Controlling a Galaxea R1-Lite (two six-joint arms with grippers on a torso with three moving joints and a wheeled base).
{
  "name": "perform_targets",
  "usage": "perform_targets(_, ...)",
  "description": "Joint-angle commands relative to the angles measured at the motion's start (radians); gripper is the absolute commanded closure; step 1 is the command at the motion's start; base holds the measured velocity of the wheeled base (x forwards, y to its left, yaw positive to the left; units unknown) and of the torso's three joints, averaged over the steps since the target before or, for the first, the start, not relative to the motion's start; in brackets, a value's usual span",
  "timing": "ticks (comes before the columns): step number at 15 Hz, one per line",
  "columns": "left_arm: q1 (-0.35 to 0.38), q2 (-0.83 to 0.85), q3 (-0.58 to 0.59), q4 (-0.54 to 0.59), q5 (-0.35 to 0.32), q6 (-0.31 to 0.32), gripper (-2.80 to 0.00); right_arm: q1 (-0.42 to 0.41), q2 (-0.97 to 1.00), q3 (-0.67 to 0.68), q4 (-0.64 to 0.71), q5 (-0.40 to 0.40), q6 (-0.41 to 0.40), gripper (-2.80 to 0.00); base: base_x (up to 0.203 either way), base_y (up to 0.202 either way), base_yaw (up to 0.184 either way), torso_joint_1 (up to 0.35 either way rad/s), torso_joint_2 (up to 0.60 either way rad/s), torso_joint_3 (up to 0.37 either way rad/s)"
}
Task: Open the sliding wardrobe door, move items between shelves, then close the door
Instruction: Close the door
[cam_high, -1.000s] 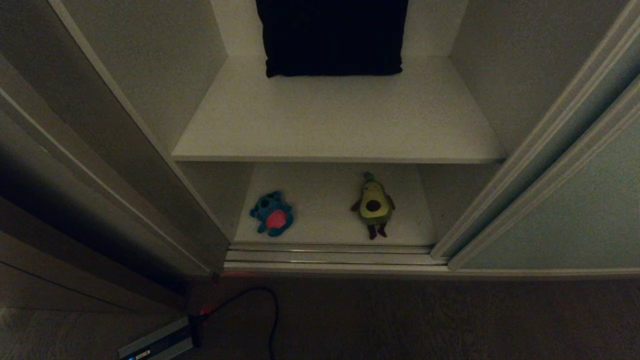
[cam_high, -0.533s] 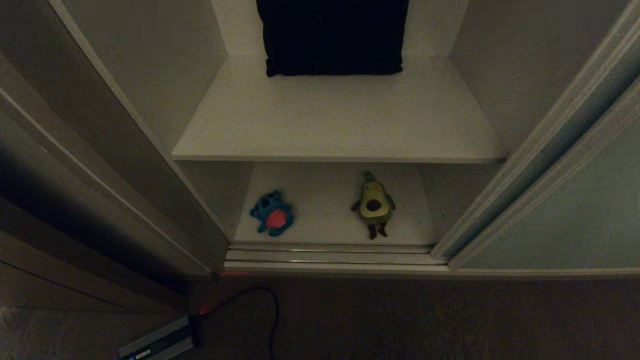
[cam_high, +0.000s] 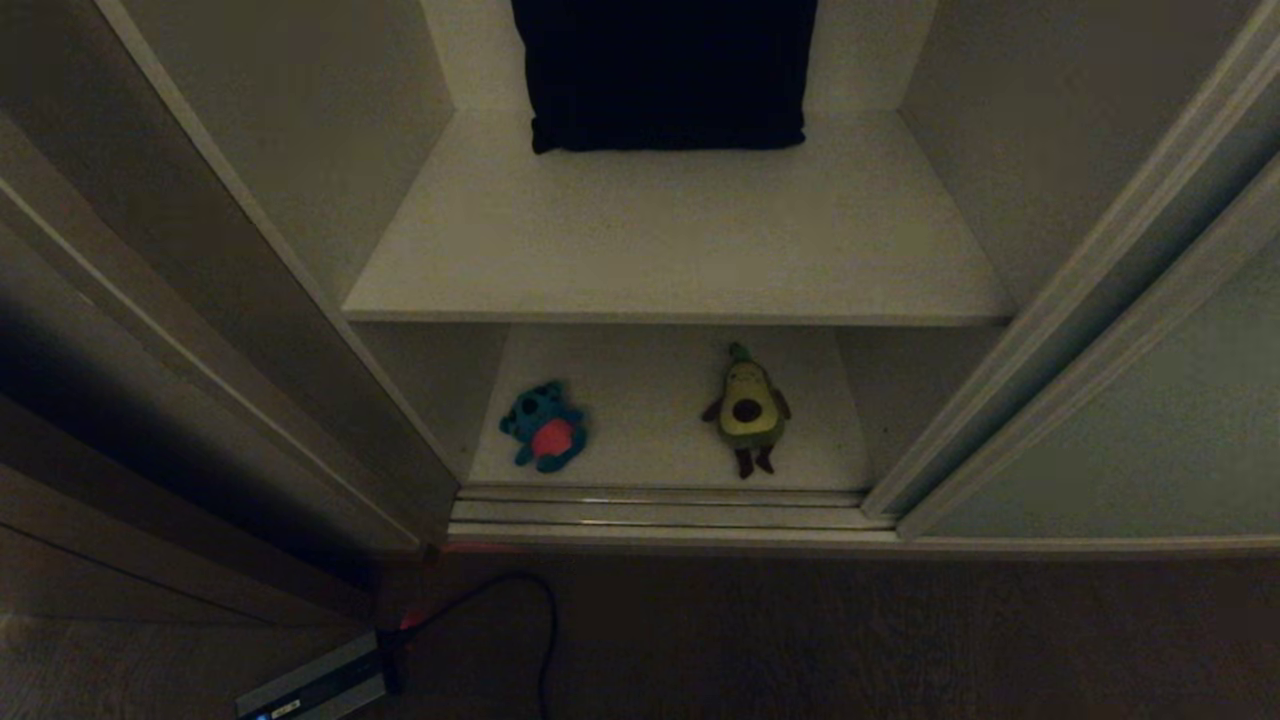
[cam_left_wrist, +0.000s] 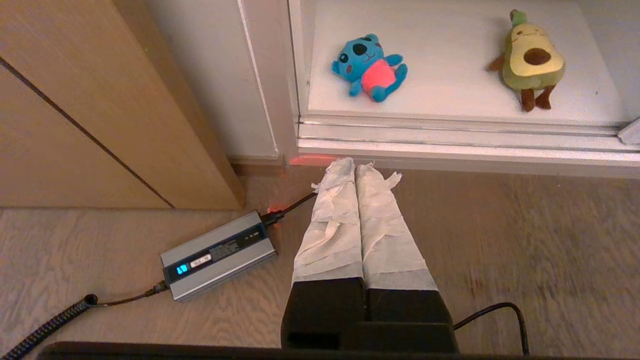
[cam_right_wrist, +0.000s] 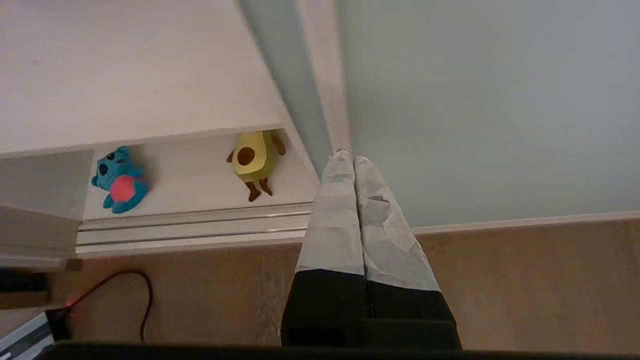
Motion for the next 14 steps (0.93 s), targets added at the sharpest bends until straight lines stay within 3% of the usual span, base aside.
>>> perform_targets(1,0.0,-0.001,0.0,0.0,0.0,0.0,0.0,-0.013,0.049,-0.003,-0.002,0.029,0.003,0.0,0.0,0.0,0.0,0.0,0.0,0.0)
perform_targets(3,0.0,-0.001,0.0,0.0,0.0,0.0,0.0,-0.013,0.084,-0.002,-0.026,0.078,0.004,0.0,0.0,0.0,0.0,0.0,0.0,0.0)
perform_targets(9,0.0,0.0,0.0,0.0,0.0,0.0,0.0,-0.006,0.231,-0.002,-0.207,0.085,0.023,0.0,0.0,0.0,0.0,0.0,0.0,0.0)
perform_targets(14,0.001,-0.002,0.0,0.0,0.0,0.0,0.0,0.014,0.252,-0.018,-0.216,0.085,0.026,0.0,0.0,0.0,0.0,0.0,0.0,0.0)
